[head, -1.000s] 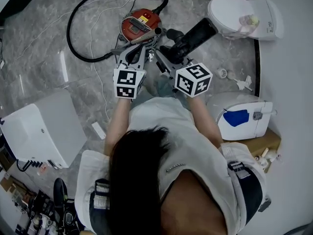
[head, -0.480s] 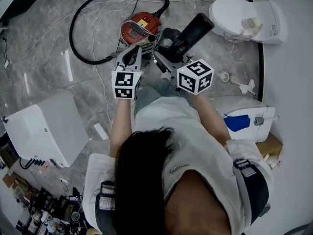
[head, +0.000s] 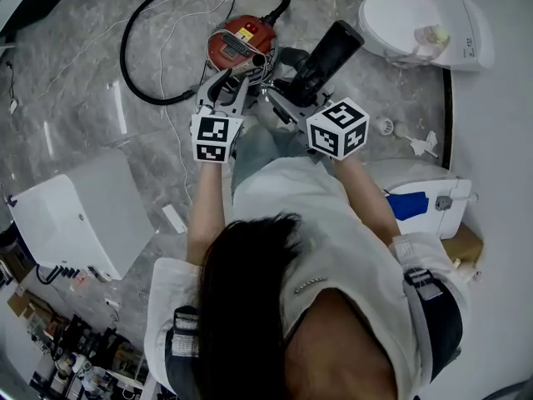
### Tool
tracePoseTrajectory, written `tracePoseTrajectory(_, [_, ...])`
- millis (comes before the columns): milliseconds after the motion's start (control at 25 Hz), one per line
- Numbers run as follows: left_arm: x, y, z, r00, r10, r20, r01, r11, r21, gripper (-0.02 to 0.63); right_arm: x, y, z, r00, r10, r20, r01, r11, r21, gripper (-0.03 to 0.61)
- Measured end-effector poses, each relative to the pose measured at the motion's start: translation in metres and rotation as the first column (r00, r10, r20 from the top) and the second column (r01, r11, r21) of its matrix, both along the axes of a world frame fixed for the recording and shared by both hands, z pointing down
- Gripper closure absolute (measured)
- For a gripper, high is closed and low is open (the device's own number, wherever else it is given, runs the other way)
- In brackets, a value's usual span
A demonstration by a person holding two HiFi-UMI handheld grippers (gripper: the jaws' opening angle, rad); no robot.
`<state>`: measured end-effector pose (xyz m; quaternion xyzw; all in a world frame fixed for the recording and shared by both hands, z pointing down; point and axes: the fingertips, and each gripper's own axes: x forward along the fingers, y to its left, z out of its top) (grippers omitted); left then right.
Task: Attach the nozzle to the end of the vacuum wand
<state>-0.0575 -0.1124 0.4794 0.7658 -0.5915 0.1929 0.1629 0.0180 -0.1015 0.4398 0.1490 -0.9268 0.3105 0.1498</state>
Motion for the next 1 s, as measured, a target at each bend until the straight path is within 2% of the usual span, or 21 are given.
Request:
tracePoseTrajectory(120, [0.001,-0.003,0.009,1.0,0.025,-0.015,-0.026,1.0,-0.014,0.433,0.003,0.001,0.006,1.0,0.0,-0.013,0.0,1.0,-0.015,0.486])
tracePoseTrajectory(240, [0.004,-0.01,0.018,0.996,0.085,0.015,-0.084,0.996,-0.02,0.396,0.006,-0.002,0.009,1.0,0.02,-0.016,-0.02,0.999,-0.029,0.486])
tracePoseTrajectory(360, [0.0,-0.017,0.026,0.995,0.101,0.006,-0.1,0.995,-0.011,0.364,0.003,-0.003,0.01,0.999,0.031,-0.024,-0.031,0.999,-0.035,0.486])
tracePoseTrajectory(440, [0.0,-0.02,0.038,0.992,0.123,0.01,-0.123,0.992,-0.042,0.341,0.002,-0.003,0.009,0.999,0.039,-0.03,-0.04,0.998,-0.037,0.486])
tracePoseTrajectory(680, [0.011,-0.029,0.063,0.965,0.246,0.091,-0.237,0.966,-0.106,0.33,0.002,-0.015,0.001,0.996,0.089,-0.014,-0.09,0.995,-0.045,0.486])
tracePoseTrajectory(800, [0.018,-0.031,0.079,0.93,0.324,0.173,-0.302,0.943,-0.141,0.33,0.002,-0.022,-0.001,0.993,0.111,-0.039,-0.112,0.993,-0.02,0.486])
tracePoseTrajectory(920, [0.021,-0.036,0.092,0.929,0.335,0.159,-0.311,0.937,-0.159,0.328,0.002,-0.025,-0.002,0.992,0.114,-0.052,-0.115,0.993,-0.013,0.486])
tracePoseTrajectory(1000, [0.02,-0.041,0.096,0.929,0.338,0.15,-0.315,0.936,-0.157,0.328,-0.001,-0.023,-0.006,0.994,0.11,-0.019,-0.11,0.993,-0.04,0.486])
